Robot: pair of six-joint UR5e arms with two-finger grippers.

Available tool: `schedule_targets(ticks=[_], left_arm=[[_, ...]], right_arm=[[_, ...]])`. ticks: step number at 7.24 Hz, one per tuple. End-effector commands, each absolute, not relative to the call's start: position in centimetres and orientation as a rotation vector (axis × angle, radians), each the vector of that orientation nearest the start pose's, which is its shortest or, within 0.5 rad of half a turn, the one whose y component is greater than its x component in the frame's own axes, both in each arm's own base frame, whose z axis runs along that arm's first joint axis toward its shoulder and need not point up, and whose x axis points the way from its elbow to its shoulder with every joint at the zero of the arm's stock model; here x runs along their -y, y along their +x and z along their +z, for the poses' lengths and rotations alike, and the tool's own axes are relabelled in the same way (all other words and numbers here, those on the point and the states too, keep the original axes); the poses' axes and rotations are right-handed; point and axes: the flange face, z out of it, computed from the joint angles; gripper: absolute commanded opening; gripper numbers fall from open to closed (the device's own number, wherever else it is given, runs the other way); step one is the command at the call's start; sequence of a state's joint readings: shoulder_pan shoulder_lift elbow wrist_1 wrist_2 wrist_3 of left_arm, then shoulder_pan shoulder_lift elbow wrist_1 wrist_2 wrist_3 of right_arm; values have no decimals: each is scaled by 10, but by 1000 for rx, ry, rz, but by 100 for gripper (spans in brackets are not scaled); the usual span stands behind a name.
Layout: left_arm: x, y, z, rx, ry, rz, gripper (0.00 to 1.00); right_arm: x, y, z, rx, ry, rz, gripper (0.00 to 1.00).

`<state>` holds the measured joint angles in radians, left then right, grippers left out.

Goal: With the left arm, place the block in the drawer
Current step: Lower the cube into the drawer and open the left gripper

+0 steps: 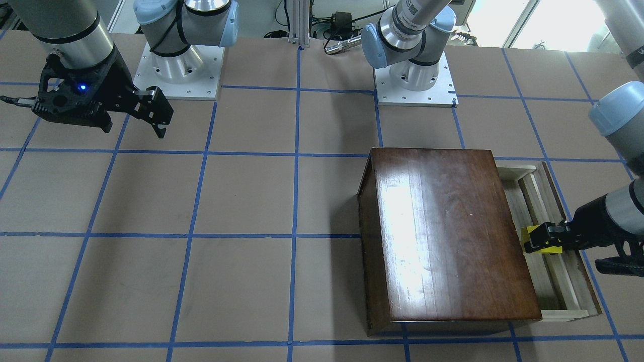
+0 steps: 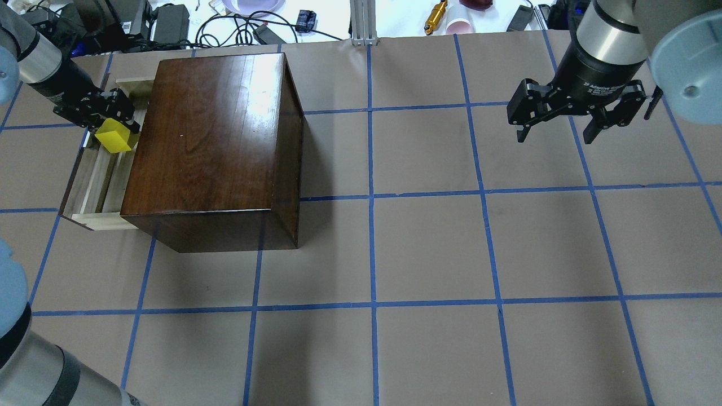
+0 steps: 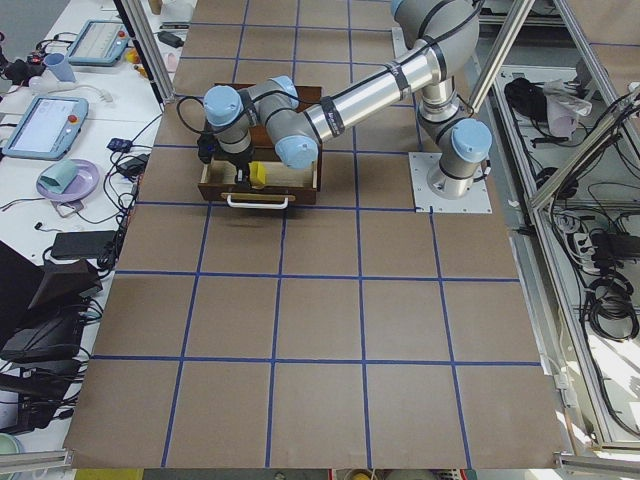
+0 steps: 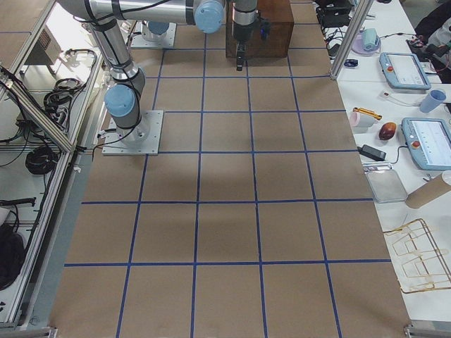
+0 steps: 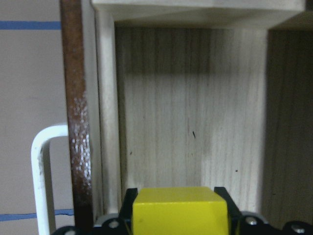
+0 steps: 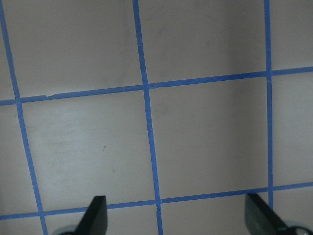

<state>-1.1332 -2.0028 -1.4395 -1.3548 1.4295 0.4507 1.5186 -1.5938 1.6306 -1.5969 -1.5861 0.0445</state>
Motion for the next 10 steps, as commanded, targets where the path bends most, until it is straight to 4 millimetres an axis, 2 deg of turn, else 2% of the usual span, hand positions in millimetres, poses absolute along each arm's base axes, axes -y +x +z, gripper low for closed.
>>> schedule_targets(ticks=[1,2,3,8,10], left_arm=[[645,140,318,-3306,10,24,57],[644,139,320,-3307,-2,20,94],[643,139,323,-3305,-4,15,100],[633,133,363,-3276,0,-17,100],[626,136,408,-3194,6,40,100]], right_arm=[[487,107,472,-3153,152,17,100],[487,107,472,-3153,152,17,100],[487,107,472,-3153,152,17,100],[487,107,472,-3153,152,17,100],[487,107,472,-3153,152,17,100]])
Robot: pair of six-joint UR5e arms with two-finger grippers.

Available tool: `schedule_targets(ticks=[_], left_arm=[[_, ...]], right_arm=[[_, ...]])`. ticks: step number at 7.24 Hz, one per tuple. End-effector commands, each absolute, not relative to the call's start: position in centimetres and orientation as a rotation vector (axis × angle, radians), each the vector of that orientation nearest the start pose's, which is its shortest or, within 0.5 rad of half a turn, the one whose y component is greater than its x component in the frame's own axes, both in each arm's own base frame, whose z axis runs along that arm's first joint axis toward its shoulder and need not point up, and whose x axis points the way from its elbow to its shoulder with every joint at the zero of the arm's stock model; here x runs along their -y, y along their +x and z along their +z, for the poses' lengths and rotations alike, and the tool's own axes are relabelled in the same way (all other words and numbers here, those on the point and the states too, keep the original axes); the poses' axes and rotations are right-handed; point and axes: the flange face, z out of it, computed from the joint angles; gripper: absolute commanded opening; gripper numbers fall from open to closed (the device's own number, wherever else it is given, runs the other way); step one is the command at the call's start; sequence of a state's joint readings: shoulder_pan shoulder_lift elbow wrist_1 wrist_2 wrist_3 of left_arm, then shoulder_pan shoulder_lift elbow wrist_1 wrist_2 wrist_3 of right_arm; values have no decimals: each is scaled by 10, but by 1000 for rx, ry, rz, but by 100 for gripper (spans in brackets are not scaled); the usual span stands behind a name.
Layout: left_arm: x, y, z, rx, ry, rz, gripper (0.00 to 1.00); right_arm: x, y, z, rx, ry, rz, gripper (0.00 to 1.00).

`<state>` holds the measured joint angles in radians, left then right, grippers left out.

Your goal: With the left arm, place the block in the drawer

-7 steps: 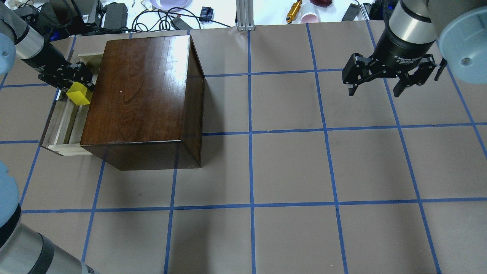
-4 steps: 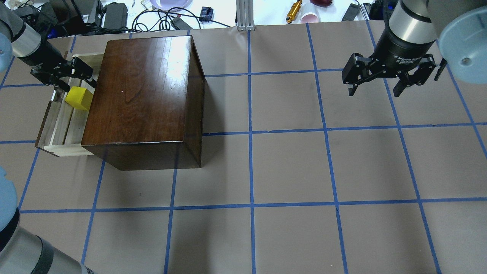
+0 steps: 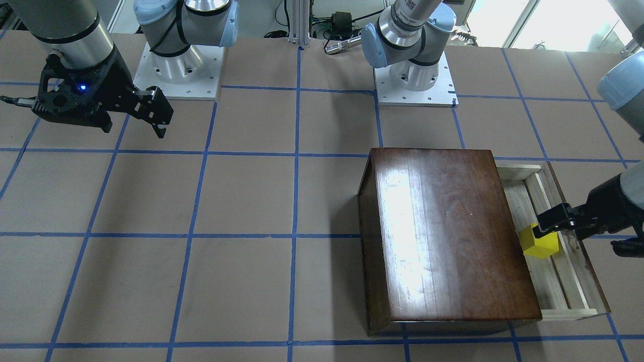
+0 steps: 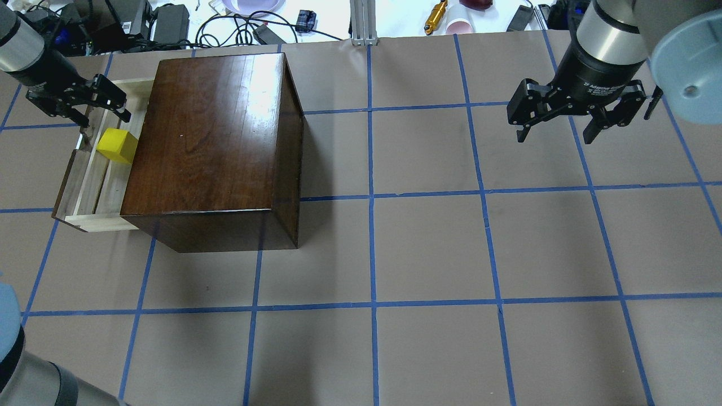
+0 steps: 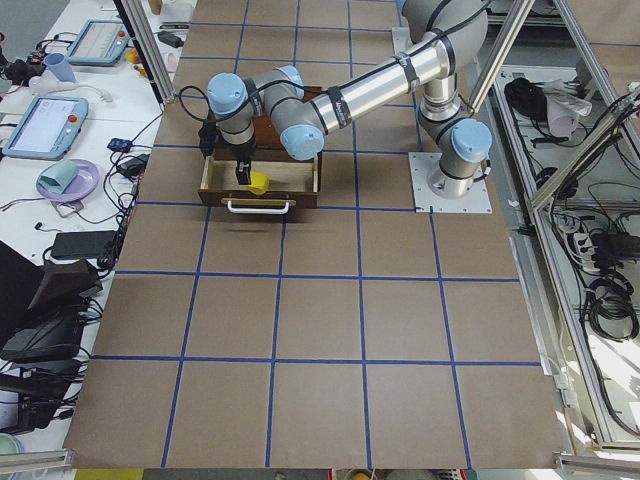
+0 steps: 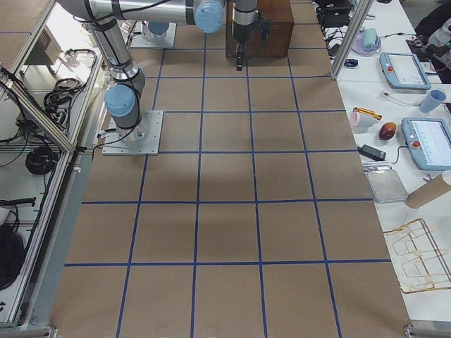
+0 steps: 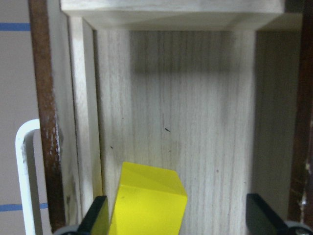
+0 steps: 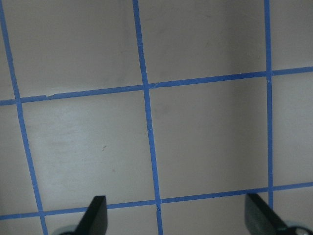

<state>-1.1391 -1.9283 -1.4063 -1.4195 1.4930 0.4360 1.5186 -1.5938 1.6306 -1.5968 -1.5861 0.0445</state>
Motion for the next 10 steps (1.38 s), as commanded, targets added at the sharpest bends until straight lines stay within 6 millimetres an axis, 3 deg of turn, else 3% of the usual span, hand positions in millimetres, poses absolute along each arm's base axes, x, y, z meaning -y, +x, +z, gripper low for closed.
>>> schedule_targets(ticks=[1,2,5,6,8,10], left_arm=[[622,132,428,-3194,4,45,100],[616,120,446,-3204,-14,60,100],[603,49,489,-3186,21,28,100],[598,22,495,-3187,-61,42,100],[584,-59,505,-3177,-140,31,100],[567,-110,497,-3177,-92,55,100]], right_arm=[[487,107,472,-3153,152,17,100],[487,107,472,-3153,152,17,100],[487,107,472,-3153,152,19,100],[487,107,472,-3153,152,19,100],[487,107,472,-3153,152,19,100],[487,107,472,-3152,152,19,100]])
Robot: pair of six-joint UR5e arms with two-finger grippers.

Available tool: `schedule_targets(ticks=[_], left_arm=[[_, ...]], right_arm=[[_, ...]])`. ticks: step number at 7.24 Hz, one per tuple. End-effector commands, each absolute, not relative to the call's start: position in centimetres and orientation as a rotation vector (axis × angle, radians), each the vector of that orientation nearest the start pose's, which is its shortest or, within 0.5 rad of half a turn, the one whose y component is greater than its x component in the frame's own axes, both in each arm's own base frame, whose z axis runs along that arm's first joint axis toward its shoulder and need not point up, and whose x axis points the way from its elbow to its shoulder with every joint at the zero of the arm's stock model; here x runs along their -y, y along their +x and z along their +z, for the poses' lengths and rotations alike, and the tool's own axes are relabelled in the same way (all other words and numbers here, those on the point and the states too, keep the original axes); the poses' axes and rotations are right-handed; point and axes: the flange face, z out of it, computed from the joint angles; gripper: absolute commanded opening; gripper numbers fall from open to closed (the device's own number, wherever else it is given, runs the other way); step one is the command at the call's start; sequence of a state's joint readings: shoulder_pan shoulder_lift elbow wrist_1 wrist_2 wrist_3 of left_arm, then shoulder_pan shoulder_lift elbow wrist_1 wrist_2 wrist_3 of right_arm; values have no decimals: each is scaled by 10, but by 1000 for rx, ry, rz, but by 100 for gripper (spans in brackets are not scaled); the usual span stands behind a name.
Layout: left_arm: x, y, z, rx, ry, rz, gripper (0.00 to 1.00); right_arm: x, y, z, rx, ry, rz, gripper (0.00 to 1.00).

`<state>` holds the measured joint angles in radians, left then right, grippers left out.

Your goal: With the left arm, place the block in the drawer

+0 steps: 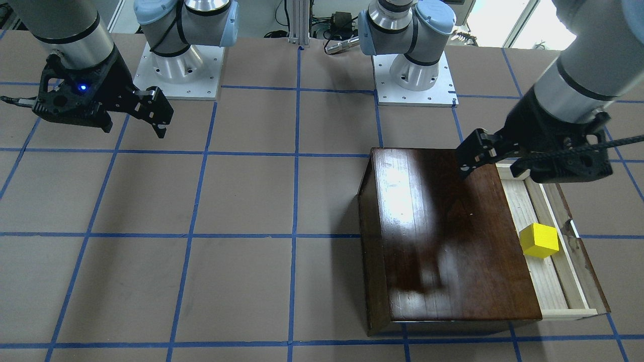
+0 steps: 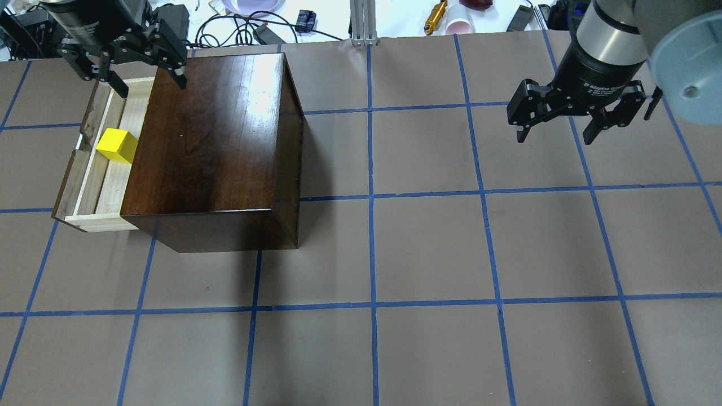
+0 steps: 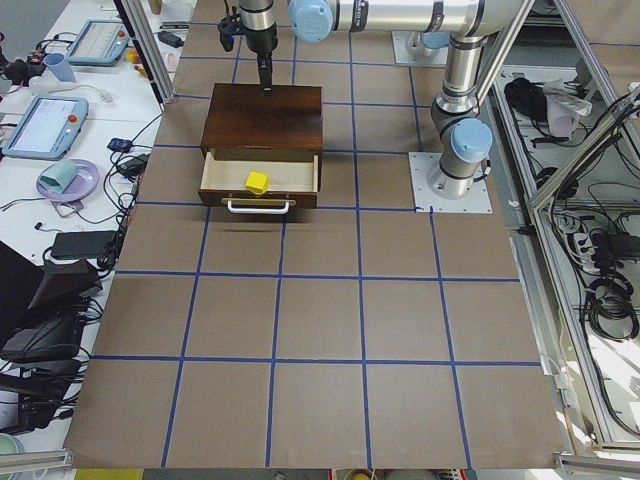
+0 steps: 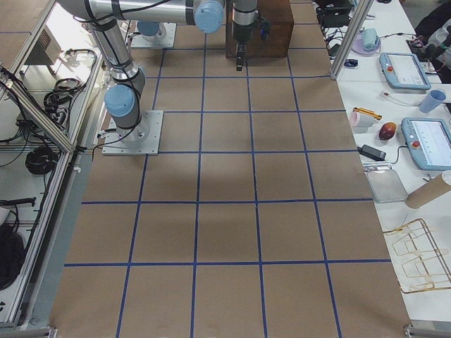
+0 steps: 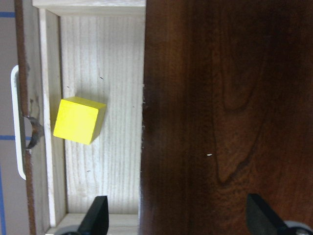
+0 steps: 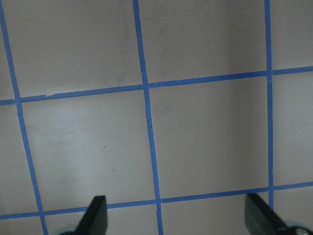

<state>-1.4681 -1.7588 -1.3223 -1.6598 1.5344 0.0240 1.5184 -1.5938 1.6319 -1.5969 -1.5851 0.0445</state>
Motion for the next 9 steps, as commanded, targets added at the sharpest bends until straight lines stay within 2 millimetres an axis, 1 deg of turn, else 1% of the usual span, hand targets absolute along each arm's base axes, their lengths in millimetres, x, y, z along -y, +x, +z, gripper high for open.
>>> schedule_targets(ticks=[1,2,3,4,5,7,8,9], left_arm=[[556,-119,492,-3179,-72,72,100],[541,-129,488,-3177,-41,90,100],[528,-131,489,-3169,-28,92,100],[515,-128,495,-3139,-22,77,100],[508,-128,495,-3136,-24,77,100],[490,-129,485,-3138,-41,111,100],[488,-123,484,-3138,-46,113,100],[488,-122,485,-3138,-46,108,100]], right_arm=[[487,107,472,-3152,152,17,100],[487,107,472,-3152,152,17,100],[487,107,472,-3153,152,17,100],[487,107,472,-3153,152,17,100],[487,107,472,-3153,152,17,100],[487,107,472,-3153,152,17,100],[487,107,472,-3153,152,17,100],[487,107,472,-3153,152,17,100]])
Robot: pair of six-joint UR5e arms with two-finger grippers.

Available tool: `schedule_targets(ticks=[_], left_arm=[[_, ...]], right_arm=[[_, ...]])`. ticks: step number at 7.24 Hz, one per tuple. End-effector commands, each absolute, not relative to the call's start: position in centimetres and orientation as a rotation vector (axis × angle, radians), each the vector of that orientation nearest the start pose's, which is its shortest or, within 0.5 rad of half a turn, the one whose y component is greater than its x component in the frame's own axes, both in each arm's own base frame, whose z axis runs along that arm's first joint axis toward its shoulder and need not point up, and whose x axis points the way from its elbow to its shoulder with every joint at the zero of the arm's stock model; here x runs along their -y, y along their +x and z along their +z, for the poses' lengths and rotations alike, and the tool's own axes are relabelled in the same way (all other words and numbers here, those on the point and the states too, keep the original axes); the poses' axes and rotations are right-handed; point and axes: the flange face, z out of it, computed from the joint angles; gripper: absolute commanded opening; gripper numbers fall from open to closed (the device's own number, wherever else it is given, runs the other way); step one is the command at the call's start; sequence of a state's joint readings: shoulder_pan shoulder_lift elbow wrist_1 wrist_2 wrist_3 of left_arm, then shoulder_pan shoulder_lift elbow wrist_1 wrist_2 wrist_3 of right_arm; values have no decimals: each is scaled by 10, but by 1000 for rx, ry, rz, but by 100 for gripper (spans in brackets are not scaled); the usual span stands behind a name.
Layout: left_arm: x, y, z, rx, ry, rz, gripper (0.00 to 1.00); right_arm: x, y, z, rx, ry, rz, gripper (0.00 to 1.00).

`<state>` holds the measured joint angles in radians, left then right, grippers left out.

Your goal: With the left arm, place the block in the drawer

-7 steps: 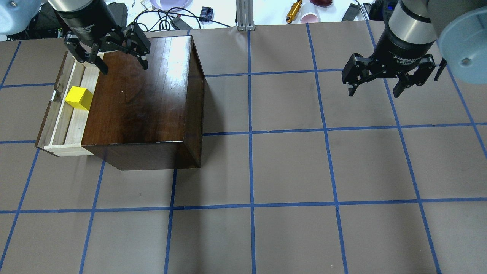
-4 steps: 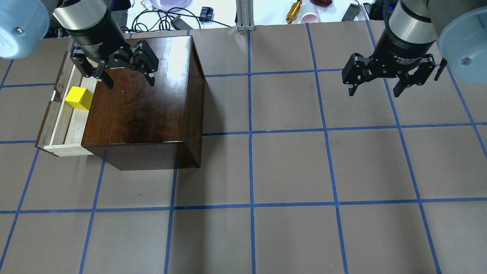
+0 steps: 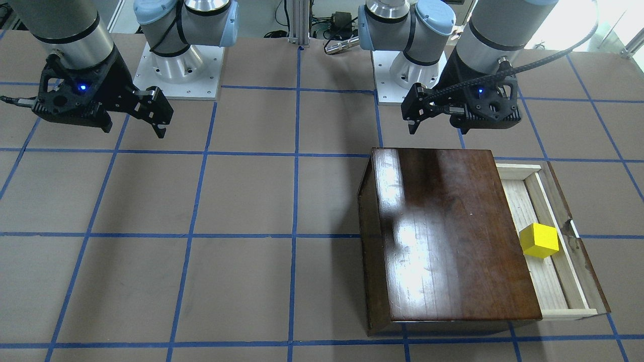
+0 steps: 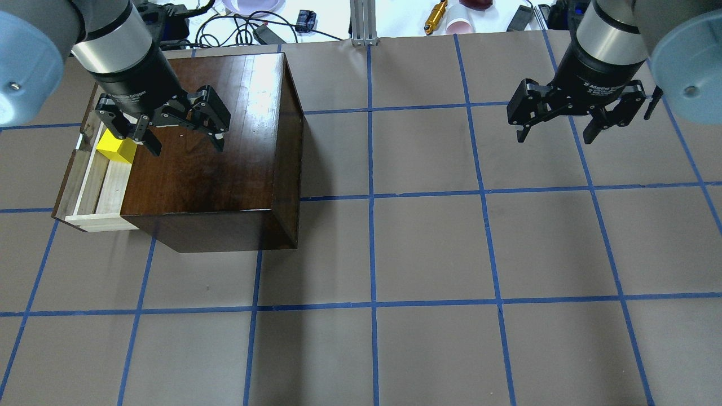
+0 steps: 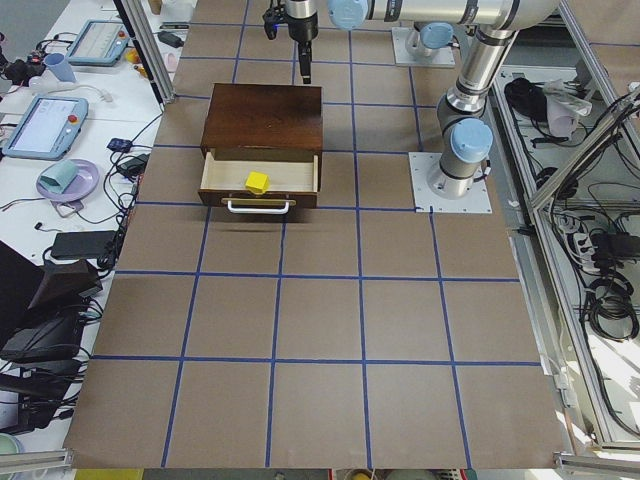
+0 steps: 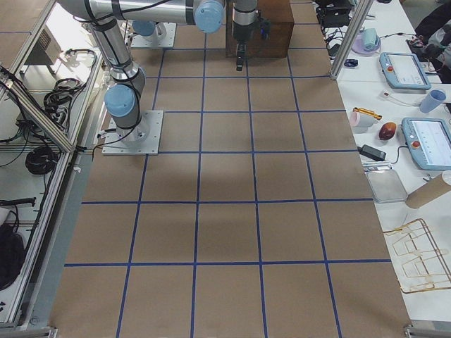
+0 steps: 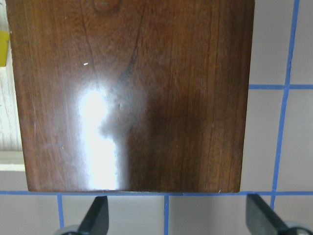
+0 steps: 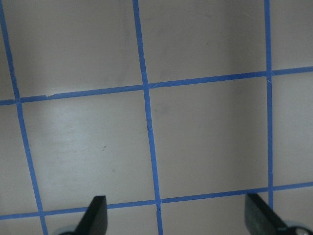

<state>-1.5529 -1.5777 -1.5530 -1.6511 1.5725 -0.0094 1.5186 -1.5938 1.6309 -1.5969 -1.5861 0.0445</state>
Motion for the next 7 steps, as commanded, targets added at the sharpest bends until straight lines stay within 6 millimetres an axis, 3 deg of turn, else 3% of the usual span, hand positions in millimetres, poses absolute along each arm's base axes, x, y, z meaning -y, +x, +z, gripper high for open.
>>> schedule_targets(ticks=[1,7], left_arm=[[487,-123,485,-3137,-43,111,100],[490,-127,479,-3138,-55,130,100]], right_arm=[[487,107,472,-3153,152,19,100],[487,107,472,-3153,152,17,100]])
